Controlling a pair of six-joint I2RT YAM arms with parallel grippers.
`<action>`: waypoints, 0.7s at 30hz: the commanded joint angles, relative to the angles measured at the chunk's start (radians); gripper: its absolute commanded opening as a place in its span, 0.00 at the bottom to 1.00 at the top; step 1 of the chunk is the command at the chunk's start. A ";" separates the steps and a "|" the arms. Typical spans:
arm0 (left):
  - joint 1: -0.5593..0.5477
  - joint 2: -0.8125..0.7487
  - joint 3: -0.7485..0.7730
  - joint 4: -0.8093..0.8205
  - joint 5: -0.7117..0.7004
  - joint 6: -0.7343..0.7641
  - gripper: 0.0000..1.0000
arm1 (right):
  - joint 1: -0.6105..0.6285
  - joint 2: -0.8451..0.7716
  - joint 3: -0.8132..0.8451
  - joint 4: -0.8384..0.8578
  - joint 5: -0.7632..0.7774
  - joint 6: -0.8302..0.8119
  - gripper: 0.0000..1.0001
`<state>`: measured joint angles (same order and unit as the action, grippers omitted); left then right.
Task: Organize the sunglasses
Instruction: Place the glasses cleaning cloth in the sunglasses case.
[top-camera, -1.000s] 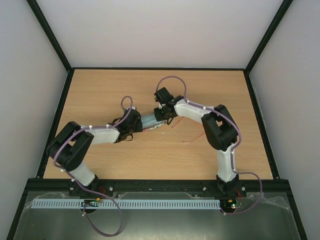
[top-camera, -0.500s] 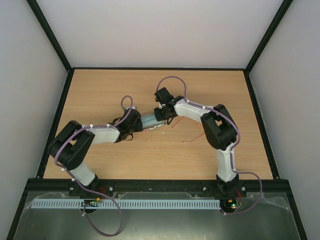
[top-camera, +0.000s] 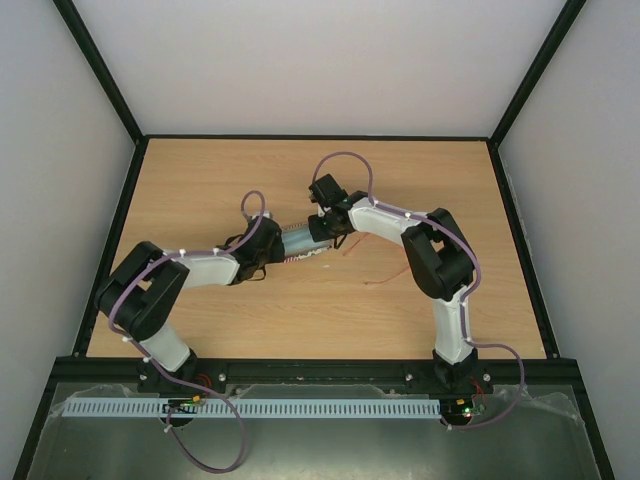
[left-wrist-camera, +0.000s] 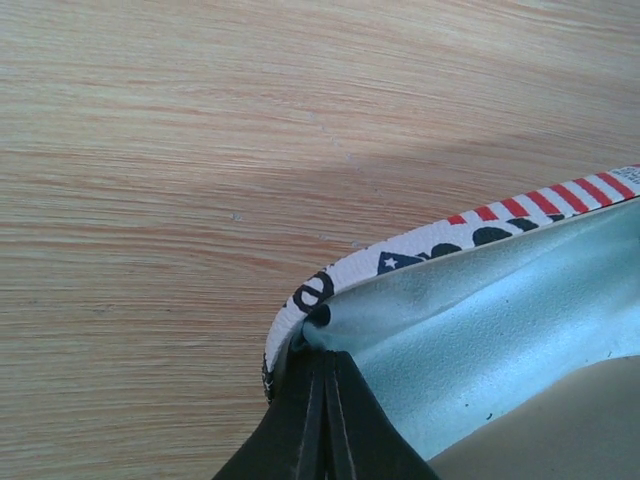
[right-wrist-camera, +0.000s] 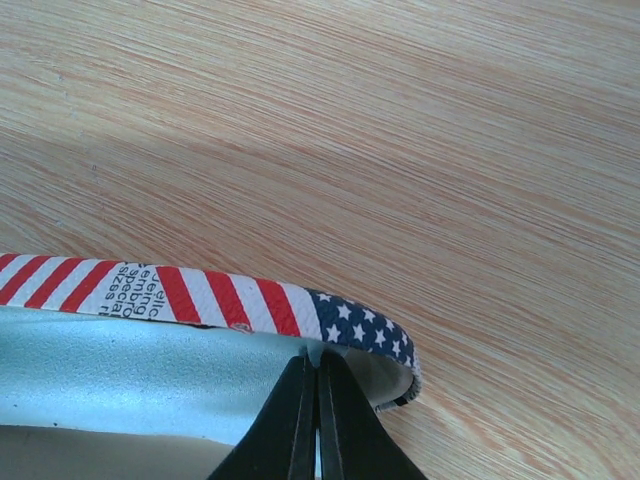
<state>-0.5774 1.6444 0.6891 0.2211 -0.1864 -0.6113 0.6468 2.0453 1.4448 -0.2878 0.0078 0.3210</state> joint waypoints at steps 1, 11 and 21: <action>0.010 -0.036 0.002 0.017 -0.034 -0.004 0.02 | -0.009 -0.024 0.008 -0.015 0.008 -0.004 0.01; 0.014 -0.061 -0.013 0.027 -0.035 -0.005 0.02 | -0.009 -0.046 0.010 -0.018 0.011 -0.003 0.01; 0.016 -0.020 -0.008 0.041 -0.018 -0.010 0.02 | -0.010 -0.022 0.035 -0.029 0.019 -0.012 0.01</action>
<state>-0.5701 1.6020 0.6853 0.2367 -0.1951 -0.6136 0.6453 2.0418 1.4467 -0.2867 0.0086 0.3206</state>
